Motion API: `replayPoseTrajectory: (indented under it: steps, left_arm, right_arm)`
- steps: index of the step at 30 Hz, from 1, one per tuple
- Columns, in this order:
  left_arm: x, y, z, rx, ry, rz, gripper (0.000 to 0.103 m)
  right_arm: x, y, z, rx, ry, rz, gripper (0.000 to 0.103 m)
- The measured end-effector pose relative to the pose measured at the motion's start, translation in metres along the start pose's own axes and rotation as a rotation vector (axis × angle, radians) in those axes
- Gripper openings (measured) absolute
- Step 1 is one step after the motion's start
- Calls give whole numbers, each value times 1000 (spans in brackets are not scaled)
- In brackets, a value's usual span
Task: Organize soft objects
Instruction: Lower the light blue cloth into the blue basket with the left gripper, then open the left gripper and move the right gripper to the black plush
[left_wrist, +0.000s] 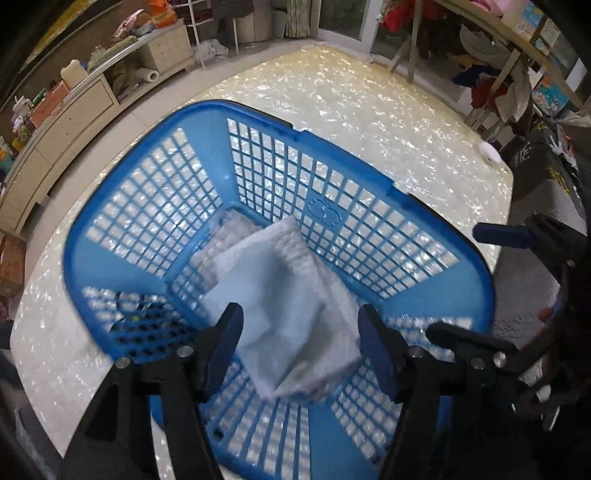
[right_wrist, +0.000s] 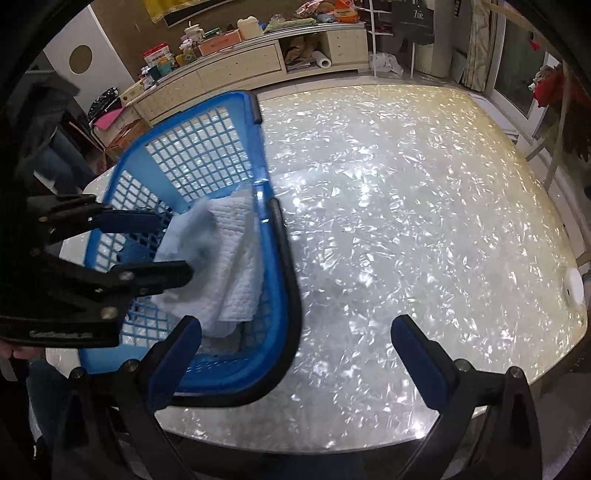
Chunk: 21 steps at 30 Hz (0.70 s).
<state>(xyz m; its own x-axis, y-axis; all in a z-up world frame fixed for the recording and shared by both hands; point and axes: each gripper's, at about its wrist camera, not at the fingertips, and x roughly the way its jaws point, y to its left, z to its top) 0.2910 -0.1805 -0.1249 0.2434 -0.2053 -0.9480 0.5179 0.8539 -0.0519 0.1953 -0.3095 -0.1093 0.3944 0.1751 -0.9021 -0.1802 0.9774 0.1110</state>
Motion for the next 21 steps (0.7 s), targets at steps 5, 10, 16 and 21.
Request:
replayPoseTrajectory:
  steps: [5, 10, 16, 21]
  left_arm:
    - [-33, 8, -25, -28, -33, 20, 80]
    - [-65, 20, -58, -86, -94, 40, 85]
    - [-95, 31, -100, -150, -135, 52, 96]
    - [-113, 45, -139, -196, -141, 68, 103]
  right_arm:
    - [-20, 17, -3, -13, -23, -6, 103]
    - [-37, 46, -7, -46, -39, -18, 103]
    - [-53, 82, -17, -93, -58, -10, 103]
    - [-57, 113, -30, -111, -57, 13, 103]
